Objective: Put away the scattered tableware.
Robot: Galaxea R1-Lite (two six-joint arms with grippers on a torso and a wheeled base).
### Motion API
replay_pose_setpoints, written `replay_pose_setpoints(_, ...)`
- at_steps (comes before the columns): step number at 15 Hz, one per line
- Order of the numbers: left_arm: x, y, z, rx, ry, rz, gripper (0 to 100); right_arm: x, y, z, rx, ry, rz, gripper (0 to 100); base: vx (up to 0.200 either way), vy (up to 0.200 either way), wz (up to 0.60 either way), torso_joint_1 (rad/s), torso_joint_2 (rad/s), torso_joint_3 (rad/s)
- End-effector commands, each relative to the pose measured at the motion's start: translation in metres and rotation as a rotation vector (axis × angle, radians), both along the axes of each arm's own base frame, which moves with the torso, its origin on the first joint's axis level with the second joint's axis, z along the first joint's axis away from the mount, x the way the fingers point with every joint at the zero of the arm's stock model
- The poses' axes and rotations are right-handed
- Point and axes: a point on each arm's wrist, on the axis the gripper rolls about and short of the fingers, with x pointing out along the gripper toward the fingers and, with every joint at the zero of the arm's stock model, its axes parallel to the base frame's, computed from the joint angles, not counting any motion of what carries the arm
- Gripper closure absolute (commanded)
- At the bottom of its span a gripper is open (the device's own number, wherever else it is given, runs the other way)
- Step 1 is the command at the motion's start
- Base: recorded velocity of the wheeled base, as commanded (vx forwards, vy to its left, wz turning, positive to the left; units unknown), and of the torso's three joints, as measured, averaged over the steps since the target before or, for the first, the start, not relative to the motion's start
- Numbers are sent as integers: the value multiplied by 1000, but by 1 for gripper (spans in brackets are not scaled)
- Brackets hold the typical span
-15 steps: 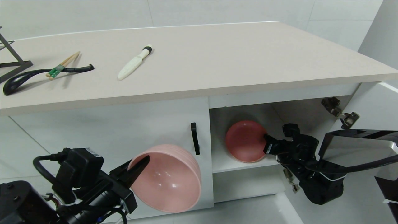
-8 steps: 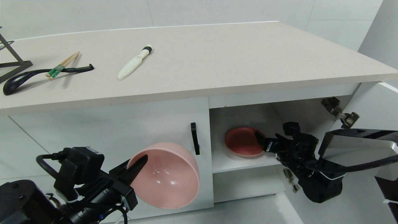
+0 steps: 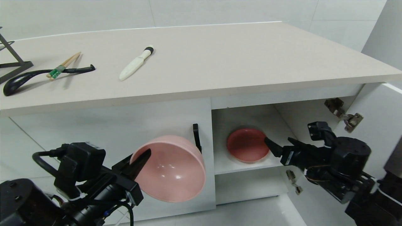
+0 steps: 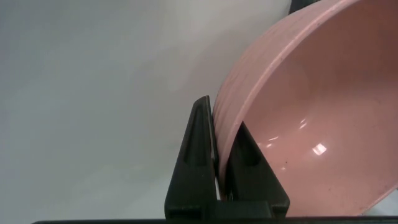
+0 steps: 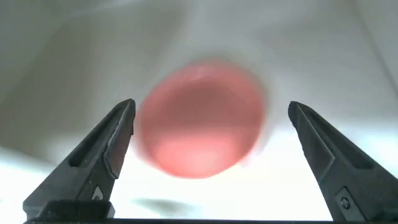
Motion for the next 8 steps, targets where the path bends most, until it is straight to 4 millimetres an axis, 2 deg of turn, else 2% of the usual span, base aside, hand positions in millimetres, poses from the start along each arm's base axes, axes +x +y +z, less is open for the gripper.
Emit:
replay_pose_setpoints(1, -3, -18, 12, -29, -52, -23, 100, -45, -9, 38, 45, -94, 46, 0, 0, 0, 0, 0, 0, 0)
replay_pose_setpoints(3, -1, -35, 18, -51, -75, -47, 100, -46, -11, 42, 54, -107, 36, 0, 0, 0, 0, 0, 0, 0)
replay_pose_setpoints(5, -5, -50, 10, 1, -59, -110, 100, -51, -14, 42, 54, -104, 30, 0, 0, 0, 0, 0, 0, 0)
replay_pose_setpoints(7, -8, -69, 4, 29, -52, -172, 100, -67, -22, 44, 53, -101, 33, 0, 0, 0, 0, 0, 0, 0)
replay_pose_setpoints(8, -8, -69, 4, 29, -52, -172, 100, -67, -22, 44, 53, -101, 33, 0, 0, 0, 0, 0, 0, 0)
